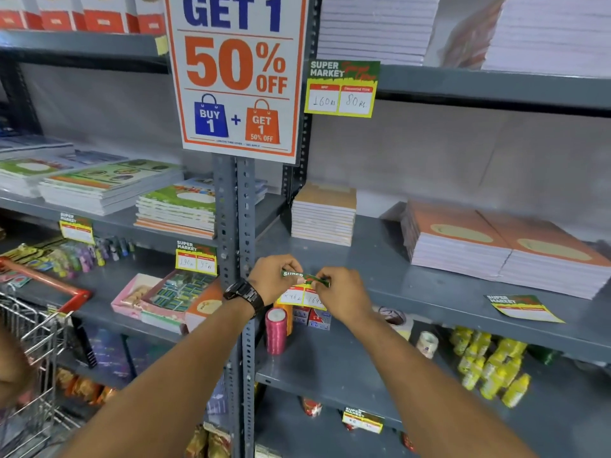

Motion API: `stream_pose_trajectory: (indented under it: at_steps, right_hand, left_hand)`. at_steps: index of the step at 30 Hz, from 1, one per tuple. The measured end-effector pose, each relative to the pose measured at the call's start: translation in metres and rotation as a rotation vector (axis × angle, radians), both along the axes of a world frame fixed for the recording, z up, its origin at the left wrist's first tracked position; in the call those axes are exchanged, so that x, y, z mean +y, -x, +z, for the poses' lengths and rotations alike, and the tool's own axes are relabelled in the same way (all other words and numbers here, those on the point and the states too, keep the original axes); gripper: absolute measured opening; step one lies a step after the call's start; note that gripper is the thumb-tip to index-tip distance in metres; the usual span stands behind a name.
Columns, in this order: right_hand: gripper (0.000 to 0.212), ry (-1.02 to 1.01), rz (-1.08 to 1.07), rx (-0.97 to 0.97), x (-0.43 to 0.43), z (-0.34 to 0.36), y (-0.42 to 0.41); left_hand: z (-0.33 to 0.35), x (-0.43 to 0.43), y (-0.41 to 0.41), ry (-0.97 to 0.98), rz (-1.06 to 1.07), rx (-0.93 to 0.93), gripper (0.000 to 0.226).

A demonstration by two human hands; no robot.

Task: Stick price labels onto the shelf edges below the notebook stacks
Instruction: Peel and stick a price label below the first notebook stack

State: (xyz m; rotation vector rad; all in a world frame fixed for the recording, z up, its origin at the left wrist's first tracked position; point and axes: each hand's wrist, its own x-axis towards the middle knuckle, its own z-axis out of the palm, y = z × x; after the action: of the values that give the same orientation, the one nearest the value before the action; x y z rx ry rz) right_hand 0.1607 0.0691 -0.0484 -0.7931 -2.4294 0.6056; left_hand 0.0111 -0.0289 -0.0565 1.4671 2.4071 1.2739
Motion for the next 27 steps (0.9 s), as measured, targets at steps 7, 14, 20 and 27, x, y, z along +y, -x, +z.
stream_pose_trajectory:
  at_steps: [7, 14, 20, 27]
  right_hand:
    - [0.014, -0.049, -0.047, -0.048, -0.0024, 0.0007, 0.0005]
    - [0.012, -0.095, -0.066, -0.066, -0.0017, 0.0003, 0.0044]
    - [0.012, -0.171, -0.074, -0.105, -0.0026, 0.0007, 0.0076]
    - [0.010, -0.233, -0.064, -0.146, 0.0005, 0.0086, 0.0082]
  left_hand:
    - [0.0036, 0.0055, -0.0092, -0.016, 0.042, 0.061, 0.007]
    - [0.0025, 0.0061, -0.0116, -0.007, 0.056, 0.085, 0.008]
    - [0.0025, 0.0090, -0.0096, 0.036, 0.059, 0.158, 0.012]
    - [0.0066, 0.0067, -0.0021, 0.183, 0.099, 0.399, 0.011]
